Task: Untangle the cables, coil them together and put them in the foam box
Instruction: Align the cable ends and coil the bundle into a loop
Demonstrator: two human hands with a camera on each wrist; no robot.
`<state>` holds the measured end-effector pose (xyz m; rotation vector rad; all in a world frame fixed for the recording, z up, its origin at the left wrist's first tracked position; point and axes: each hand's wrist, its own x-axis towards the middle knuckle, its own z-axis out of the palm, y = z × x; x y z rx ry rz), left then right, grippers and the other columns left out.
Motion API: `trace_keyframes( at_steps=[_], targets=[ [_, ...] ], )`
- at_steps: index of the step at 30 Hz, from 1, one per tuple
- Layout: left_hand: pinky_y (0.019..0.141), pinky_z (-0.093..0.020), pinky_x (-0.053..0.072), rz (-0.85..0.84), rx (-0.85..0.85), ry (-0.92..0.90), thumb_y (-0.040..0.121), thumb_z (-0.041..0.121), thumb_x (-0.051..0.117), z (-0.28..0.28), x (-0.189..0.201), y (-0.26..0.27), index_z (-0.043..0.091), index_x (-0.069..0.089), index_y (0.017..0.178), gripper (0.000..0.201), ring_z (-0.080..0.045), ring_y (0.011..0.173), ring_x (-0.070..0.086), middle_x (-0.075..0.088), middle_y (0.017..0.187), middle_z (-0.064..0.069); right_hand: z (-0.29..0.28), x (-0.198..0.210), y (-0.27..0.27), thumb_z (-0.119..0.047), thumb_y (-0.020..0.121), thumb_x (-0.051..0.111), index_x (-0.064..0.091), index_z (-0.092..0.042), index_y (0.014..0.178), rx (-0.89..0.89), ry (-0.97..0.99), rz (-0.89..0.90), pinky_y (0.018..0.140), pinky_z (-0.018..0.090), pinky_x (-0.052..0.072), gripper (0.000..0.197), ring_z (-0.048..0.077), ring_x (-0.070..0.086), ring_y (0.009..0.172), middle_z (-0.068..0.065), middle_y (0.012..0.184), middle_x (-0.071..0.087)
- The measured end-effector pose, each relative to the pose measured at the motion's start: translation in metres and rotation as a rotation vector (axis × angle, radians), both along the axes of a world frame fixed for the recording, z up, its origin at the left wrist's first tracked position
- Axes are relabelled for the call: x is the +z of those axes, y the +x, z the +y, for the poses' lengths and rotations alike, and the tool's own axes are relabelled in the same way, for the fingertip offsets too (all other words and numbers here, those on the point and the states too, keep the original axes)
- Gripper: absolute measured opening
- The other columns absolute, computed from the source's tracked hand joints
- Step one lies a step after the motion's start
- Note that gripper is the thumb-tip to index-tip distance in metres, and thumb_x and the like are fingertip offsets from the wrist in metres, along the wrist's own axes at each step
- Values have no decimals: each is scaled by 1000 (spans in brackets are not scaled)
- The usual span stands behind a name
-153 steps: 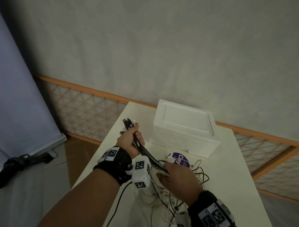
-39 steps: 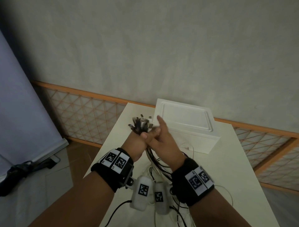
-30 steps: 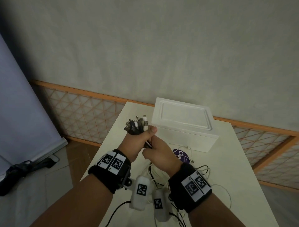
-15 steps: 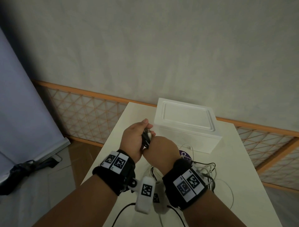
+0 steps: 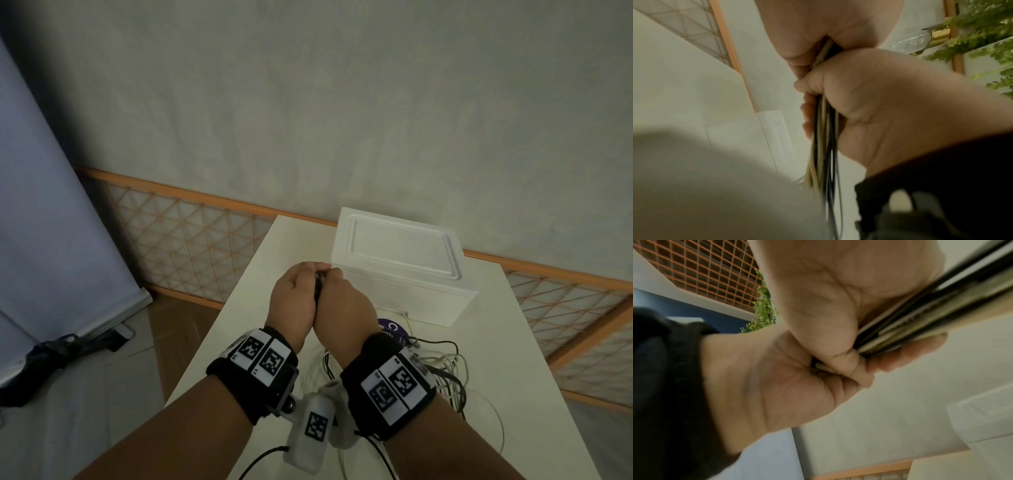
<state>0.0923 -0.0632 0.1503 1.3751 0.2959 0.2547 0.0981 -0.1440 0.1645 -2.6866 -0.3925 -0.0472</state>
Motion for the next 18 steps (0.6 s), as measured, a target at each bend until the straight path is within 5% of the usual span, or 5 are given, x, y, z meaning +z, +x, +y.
trace_keyframes(
  at_steps=[7,11,15,18],
  targets=[
    [79,-43,52,29,-40,110,98,30,46,15,1,14,14,65,73,35,-23,77,62,66,77,-7,5,-2,-6,-8,95,38,39,-7,115,53,-40,-44,62,28,42,20,28,64,87,11,104,59],
    [70,-24,48,-80,-45,364,94,31,57,7,3,7,17,59,84,17,-10,73,57,61,78,3,1,-6,7,-13,96,40,39,-6,119,53,-40,-78,59,26,40,25,23,65,82,6,98,61],
    [63,-29,47,-186,16,491,94,20,57,3,-2,5,11,51,84,14,-19,69,56,59,79,-9,-2,-8,11,-18,94,46,44,-8,109,36,82,-24,59,26,38,18,23,64,79,3,88,63],
    [63,-14,41,-261,15,616,91,13,58,3,-4,5,9,51,81,13,-12,73,52,56,81,-10,-6,-14,17,-17,92,48,56,-7,97,61,59,-42,61,27,38,15,23,61,77,6,84,64]
  ],
)
